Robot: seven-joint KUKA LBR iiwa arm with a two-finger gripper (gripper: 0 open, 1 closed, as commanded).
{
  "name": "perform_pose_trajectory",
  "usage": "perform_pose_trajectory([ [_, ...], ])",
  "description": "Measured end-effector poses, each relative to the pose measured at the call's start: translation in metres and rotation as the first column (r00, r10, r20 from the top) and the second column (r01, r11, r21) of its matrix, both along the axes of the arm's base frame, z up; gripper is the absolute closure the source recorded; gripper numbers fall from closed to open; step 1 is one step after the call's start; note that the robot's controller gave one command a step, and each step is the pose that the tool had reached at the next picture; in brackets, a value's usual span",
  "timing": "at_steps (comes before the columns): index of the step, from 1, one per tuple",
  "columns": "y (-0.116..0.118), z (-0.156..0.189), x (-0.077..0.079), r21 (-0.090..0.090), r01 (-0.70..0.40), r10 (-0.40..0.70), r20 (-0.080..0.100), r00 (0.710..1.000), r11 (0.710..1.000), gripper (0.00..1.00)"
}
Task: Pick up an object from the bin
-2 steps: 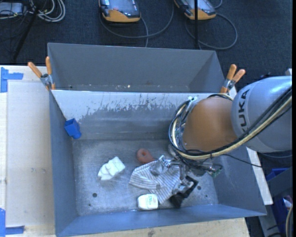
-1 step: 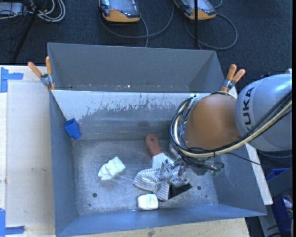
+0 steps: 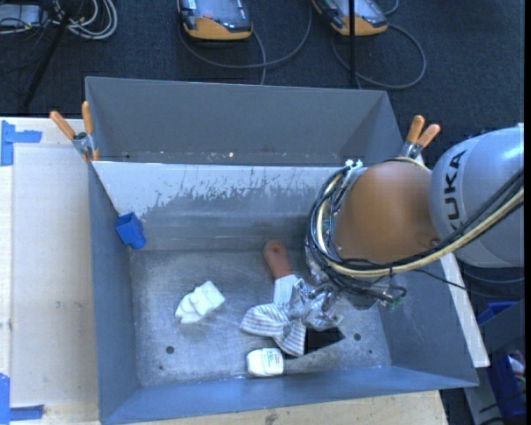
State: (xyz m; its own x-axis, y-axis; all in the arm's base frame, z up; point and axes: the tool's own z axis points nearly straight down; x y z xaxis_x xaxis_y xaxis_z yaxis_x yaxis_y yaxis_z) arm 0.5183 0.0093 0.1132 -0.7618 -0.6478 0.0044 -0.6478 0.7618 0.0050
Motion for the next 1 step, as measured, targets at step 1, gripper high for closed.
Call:
perform_pose_trajectory([
  [1,0.0003,0.021,0.0002,0.0,0.0,0.0,0.001,1.0,1.0,1.0],
])
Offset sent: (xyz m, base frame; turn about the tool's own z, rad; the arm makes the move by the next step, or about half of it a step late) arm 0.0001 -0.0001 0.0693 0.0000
